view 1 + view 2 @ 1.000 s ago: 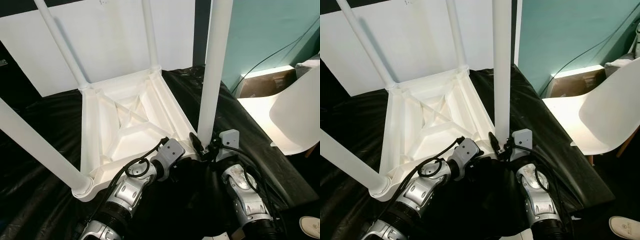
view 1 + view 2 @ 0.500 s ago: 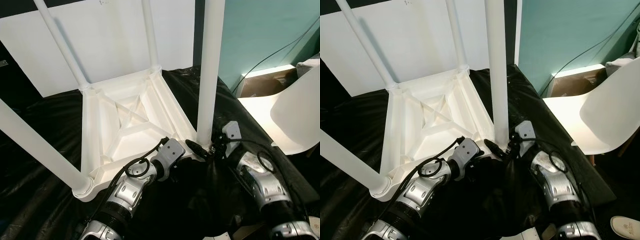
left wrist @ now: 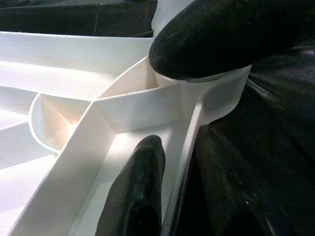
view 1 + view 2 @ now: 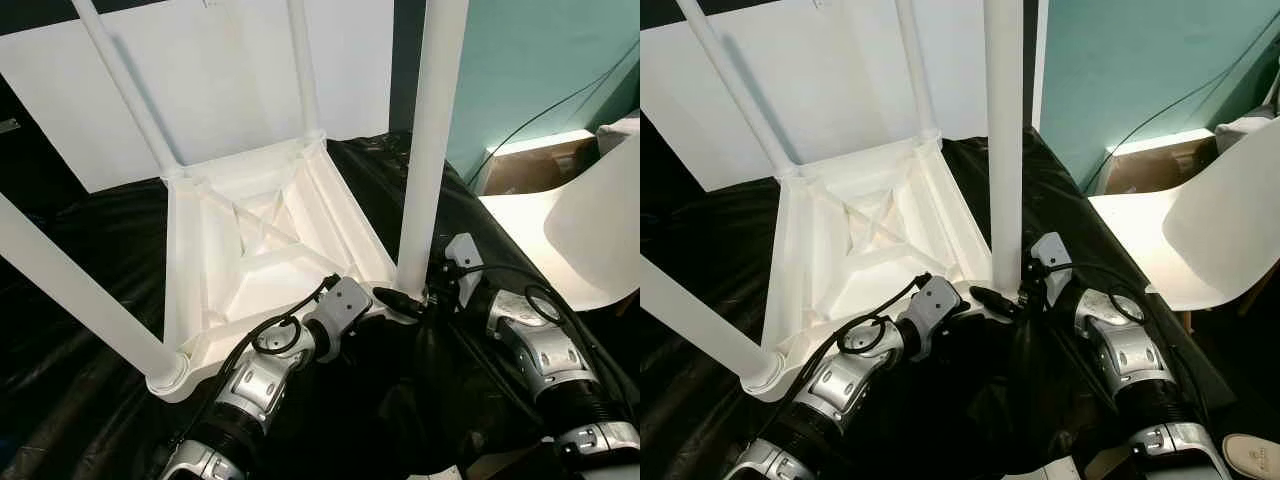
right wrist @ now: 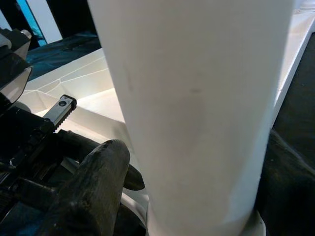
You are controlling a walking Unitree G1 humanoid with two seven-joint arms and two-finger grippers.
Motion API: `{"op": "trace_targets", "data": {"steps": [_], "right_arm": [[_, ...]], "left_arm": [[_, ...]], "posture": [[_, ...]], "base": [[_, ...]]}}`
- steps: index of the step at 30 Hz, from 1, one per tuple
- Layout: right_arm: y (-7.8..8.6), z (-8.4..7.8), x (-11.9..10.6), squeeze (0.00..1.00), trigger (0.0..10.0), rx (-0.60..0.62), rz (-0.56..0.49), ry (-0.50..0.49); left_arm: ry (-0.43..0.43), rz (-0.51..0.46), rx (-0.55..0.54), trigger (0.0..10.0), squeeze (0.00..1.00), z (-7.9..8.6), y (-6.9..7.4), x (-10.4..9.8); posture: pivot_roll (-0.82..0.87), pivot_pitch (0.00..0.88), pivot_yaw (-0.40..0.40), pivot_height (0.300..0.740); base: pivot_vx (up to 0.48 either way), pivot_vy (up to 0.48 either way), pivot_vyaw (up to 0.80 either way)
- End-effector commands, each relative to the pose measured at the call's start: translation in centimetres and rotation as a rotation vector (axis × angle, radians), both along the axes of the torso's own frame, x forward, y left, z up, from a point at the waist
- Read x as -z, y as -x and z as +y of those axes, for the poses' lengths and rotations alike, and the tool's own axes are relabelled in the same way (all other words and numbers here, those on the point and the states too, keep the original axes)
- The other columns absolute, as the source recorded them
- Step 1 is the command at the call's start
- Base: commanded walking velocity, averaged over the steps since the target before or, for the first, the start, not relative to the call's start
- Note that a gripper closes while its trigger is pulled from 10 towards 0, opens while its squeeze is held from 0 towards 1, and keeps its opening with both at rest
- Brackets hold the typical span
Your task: Building children table
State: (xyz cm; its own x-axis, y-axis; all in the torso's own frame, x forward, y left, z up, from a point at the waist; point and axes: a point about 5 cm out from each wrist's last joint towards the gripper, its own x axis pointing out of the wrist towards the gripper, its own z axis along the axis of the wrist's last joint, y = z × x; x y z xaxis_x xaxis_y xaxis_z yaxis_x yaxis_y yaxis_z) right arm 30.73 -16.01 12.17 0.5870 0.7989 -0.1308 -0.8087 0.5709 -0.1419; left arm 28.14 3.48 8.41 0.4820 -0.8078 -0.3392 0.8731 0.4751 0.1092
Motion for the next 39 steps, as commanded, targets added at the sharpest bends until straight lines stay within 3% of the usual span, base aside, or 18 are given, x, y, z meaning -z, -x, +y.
{"op": "trace_targets", "data": {"steps": [1,6,17,20,22,23,26,34,35,36,37,39], "right_arm": [[0.6,0.5,1.7,0.0,10.0,-0.044,0.081,0.015],[1.5,0.5,3.1,0.0,10.0,-0.044,0.117,0.04],[2.0,1.0,3.8,0.0,10.0,-0.043,0.118,0.038],[1.1,-0.2,4.1,0.0,10.0,0.055,0.085,0.084],[1.1,-0.2,4.1,0.0,10.0,0.055,0.085,0.084],[0.0,-0.9,3.8,0.0,10.0,0.182,0.028,0.107],[-0.6,-0.9,3.5,0.0,10.0,0.261,-0.004,0.097],[0.6,1.0,3.7,0.0,10.0,0.159,0.006,0.04],[0.8,1.1,3.8,0.0,6.9,0.141,0.01,0.035],[0.9,1.0,3.9,0.0,0.9,0.128,0.013,0.028],[1.0,0.9,3.9,0.0,0.0,0.117,0.012,0.024],[1.2,0.8,4.0,0.0,0.0,0.104,0.01,0.024]], "left_arm": [[-0.098,0.13,-0.024,10.0,0.0,1.2,0.9,3.3],[-0.099,0.128,-0.02,10.0,0.0,1.1,0.9,3.2],[-0.1,0.128,-0.021,10.0,0.0,1.2,0.8,3.2],[-0.103,0.124,-0.02,10.0,0.0,1.3,0.7,3.2],[-0.103,0.124,-0.02,10.0,0.0,1.3,0.7,3.2],[-0.1,0.125,-0.023,10.0,0.0,1.3,0.7,3.2],[-0.097,0.125,-0.024,10.0,0.0,1.3,0.7,3.2],[-0.093,0.126,-0.029,10.0,0.0,1.2,0.7,3.2],[-0.092,0.127,-0.03,10.0,0.0,1.2,0.7,3.2],[-0.091,0.128,-0.03,10.0,0.0,1.2,0.7,3.2],[-0.091,0.129,-0.031,10.0,0.0,1.2,0.7,3.2],[-0.09,0.129,-0.03,10.0,0.0,1.2,0.7,3.2]], "posture": [[-0.09,0.0,0.082,0.74],[-0.09,0.0,0.085,0.74],[-0.1,0.0,0.09,0.74],[-0.1,0.0,0.089,0.74],[-0.1,0.0,0.089,0.74],[-0.09,0.0,0.086,0.74],[-0.09,0.0,0.081,0.74],[-0.09,0.0,0.079,0.74],[-0.09,0.0,0.079,0.74],[-0.09,0.0,0.079,0.74],[-0.09,0.0,0.079,0.74],[-0.09,0.0,0.08,0.74]], "base": [[0.0,0.0,0.0],[0.0,0.0,0.0],[0.0,0.0,0.0],[0.0,0.0,0.0],[0.0,0.0,0.0],[0.0,0.0,0.0],[0.0,0.0,0.0],[0.0,0.0,0.0],[0.0,0.0,0.0],[0.0,0.0,0.0],[0.0,0.0,0.0],[0.0,0.0,0.0]]}}
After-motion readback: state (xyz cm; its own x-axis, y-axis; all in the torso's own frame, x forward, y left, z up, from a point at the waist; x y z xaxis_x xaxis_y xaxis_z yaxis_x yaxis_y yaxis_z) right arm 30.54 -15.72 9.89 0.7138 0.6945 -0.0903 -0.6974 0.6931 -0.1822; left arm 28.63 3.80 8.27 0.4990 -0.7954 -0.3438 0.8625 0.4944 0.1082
